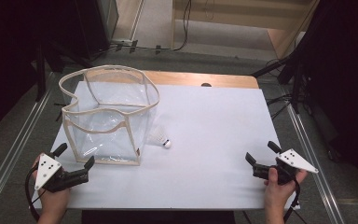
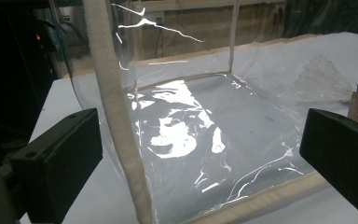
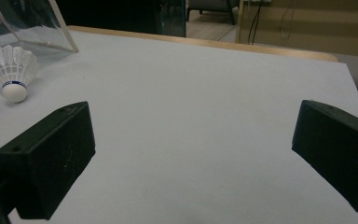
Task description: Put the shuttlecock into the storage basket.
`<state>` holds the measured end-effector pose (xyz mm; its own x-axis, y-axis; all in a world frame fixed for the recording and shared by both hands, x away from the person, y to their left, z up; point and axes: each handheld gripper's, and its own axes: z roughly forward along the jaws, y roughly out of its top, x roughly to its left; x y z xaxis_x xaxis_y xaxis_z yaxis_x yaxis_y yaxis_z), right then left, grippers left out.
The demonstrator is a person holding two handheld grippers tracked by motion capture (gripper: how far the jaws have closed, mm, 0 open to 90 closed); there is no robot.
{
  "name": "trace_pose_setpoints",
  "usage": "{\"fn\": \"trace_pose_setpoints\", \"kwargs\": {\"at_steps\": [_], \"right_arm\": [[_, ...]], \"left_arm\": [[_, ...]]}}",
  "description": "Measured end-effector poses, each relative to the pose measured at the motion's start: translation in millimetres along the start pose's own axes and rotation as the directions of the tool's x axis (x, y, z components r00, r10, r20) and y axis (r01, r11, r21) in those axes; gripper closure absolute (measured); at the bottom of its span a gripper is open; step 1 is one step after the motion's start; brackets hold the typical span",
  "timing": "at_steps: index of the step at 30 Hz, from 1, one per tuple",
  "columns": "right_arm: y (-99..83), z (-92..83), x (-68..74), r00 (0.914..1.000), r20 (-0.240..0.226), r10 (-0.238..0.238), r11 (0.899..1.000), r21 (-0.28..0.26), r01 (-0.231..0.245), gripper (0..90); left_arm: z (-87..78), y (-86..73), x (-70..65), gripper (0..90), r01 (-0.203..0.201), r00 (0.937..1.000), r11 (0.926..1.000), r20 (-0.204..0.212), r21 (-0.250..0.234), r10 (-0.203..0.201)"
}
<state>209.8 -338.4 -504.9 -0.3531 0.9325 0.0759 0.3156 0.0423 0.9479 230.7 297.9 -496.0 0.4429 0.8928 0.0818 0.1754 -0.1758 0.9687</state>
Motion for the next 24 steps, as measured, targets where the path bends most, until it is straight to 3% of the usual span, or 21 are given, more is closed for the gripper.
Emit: {"fn": "trace_pose_setpoints", "kwargs": {"at_steps": [11,16,24], "right_arm": [[13.8,6.6,10.7,0.9987,-0.034,-0.038,0.999,0.029,0.039,0.0],[25.3,12.7,17.2,0.9935,-0.101,-0.053,0.996,0.071,0.060,0.0],[35.5,22.6,26.3,0.9892,-0.121,-0.082,0.990,0.101,0.095,0.0]], "left_arm": [[-0.1,-0.8,-0.1,0.0,0.006,1.0000,1.0000,0.006,0.001,-0.006],[0.1,-1.0,-0.2,0.0,0.006,1.0000,1.0000,0.007,0.000,-0.006],[0.1,-1.0,-0.1,0.0,0.006,0.9999,1.0000,0.009,-0.001,-0.006]]}}
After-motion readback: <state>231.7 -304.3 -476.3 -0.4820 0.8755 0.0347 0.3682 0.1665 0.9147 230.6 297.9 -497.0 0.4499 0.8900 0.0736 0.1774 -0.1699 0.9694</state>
